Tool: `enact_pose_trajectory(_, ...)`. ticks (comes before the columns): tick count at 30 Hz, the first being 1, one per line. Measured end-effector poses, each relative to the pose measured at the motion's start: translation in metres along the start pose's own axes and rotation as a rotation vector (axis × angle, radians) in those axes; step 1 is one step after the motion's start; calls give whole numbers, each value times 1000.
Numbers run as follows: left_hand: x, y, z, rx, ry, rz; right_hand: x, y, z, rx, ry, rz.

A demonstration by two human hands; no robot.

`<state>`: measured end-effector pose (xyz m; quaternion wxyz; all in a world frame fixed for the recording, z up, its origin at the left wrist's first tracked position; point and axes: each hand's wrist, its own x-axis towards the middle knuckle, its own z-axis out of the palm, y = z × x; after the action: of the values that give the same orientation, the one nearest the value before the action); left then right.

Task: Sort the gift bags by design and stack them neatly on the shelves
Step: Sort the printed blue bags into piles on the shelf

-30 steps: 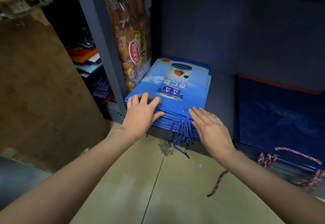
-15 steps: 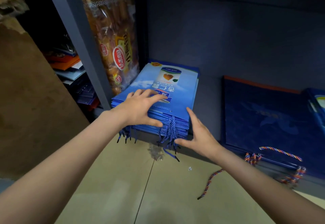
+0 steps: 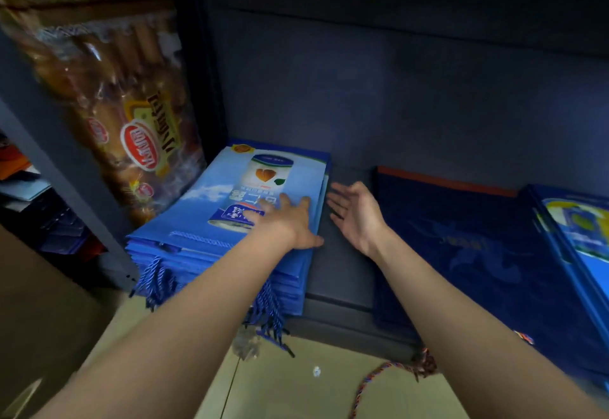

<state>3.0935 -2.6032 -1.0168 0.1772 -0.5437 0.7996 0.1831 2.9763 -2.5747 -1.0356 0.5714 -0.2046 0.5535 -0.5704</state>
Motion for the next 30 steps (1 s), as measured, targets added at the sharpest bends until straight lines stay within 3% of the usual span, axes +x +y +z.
enact_pose_trajectory(4, 10, 2, 14, -28, -40, -152, 25, -6, 6, 72, 25, 19)
enact_pose_trajectory(10, 13, -5, 25, -20, 31, -145, 53, 3, 13, 40, -15, -24)
enact_pose_trajectory(16, 15, 1, 28, 76, -43, -192, 66, 1, 17, 214, 37, -92)
enact_pose_trajectory(21, 16, 10, 30, 73, -51, -231, 61, 0, 12, 143, 21, -92)
enact_pose_trajectory(25, 1, 9, 25, 113, 19, -203, 37, 1, -5, 42, -33, -30)
enact_pose_trajectory(30, -41, 7, 49, 347, 115, -101, -10, 19, -17, 67, -155, 133)
